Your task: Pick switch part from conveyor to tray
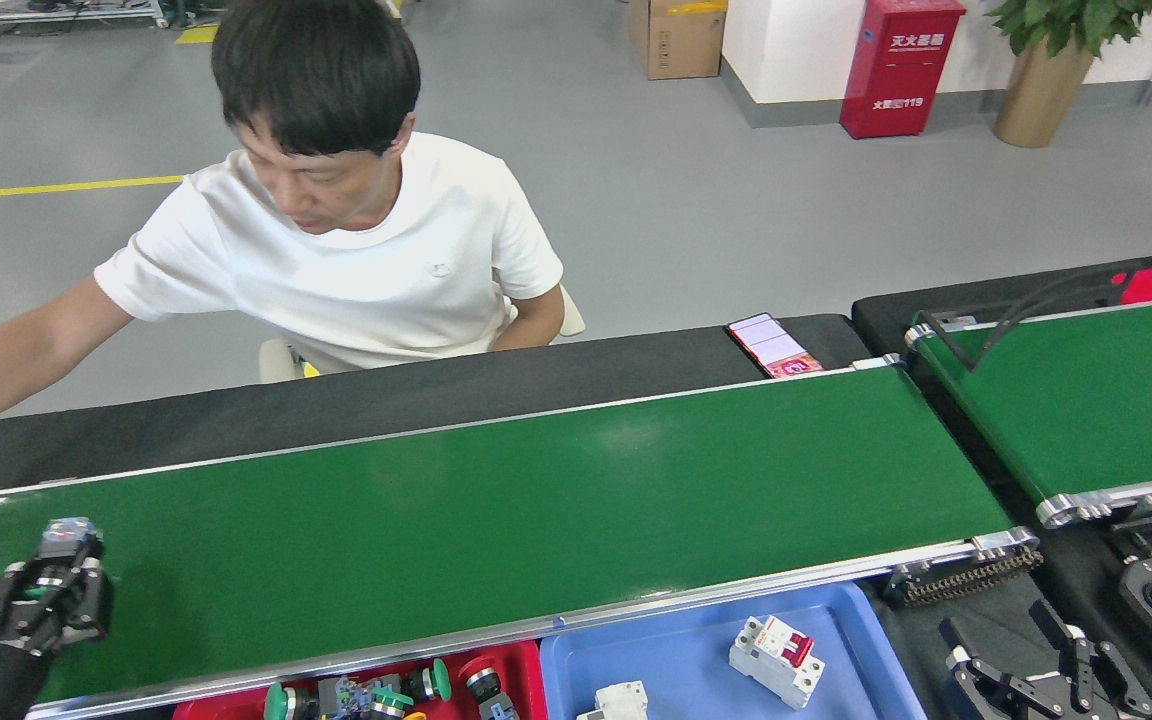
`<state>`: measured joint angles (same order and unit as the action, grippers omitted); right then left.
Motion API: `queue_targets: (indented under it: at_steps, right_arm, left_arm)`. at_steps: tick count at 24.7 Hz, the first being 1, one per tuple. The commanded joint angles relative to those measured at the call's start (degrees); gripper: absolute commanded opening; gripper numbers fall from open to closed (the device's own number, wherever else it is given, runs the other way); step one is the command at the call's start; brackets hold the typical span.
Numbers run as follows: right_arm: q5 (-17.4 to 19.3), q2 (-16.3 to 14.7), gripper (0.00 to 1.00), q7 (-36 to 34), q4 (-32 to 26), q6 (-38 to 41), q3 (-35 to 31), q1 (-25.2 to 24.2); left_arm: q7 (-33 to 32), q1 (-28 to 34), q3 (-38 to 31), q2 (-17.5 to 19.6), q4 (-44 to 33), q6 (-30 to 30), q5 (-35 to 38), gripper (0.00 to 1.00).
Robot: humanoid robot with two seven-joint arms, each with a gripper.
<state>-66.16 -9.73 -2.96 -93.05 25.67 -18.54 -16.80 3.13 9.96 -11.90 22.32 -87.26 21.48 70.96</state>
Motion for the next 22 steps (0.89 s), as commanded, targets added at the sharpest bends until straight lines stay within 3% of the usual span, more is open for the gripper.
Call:
queue_targets:
  at_steps: [1, 7, 13, 14, 16, 18, 19, 22]
  right_arm:
    - [0.2, 0.1, 1.0, -0.6, -0.7, 0.2, -1.0, 0.1]
    - [5.3, -0.3, 1.0, 0.0, -1.5, 0.1, -1.6, 0.7]
    - [5.4, 0.0, 1.0, 0.3, -2.3, 0.1, -1.9, 1.9]
    - [5.4, 0.1, 1.0, 0.8, -2.4, 0.1, -1.9, 2.4]
    - [5.4, 0.3, 0.99, 2.7, -3.3, -0.4, -1.9, 3.3]
    - [5.4, 1.6, 0.99, 5.3, -4.7, -1.4, -1.9, 4.1]
    - [5.4, 3.2, 0.99, 6.6, -5.5, -2.5, -1.9, 4.6]
    - [5.2, 5.3, 0.99, 8.7, -7.2, -6.4, -1.9, 5.4]
  left_arm:
    - [1.8, 2.3, 2.2, -1.0, -7.0, 2.3, 1.8, 0.06]
    - [9.3, 6.8, 12.2, -1.3, -12.9, 6.0, 12.2, 0.08]
    - [11.5, 8.3, 18.1, -1.4, -13.2, 7.4, 18.2, 0.16]
    - [11.5, 8.3, 18.1, -1.6, -13.2, 7.4, 18.2, 0.25]
    - [11.5, 8.2, 18.0, -2.0, -13.2, 7.4, 18.2, 0.54]
    - [11.5, 7.8, 17.6, -4.6, -12.9, 7.2, 18.2, 0.76]
    - [11.5, 7.5, 17.2, -6.1, -12.6, 7.3, 18.3, 1.0]
    - [11.5, 7.4, 15.3, -7.5, -12.6, 7.3, 17.9, 1.0]
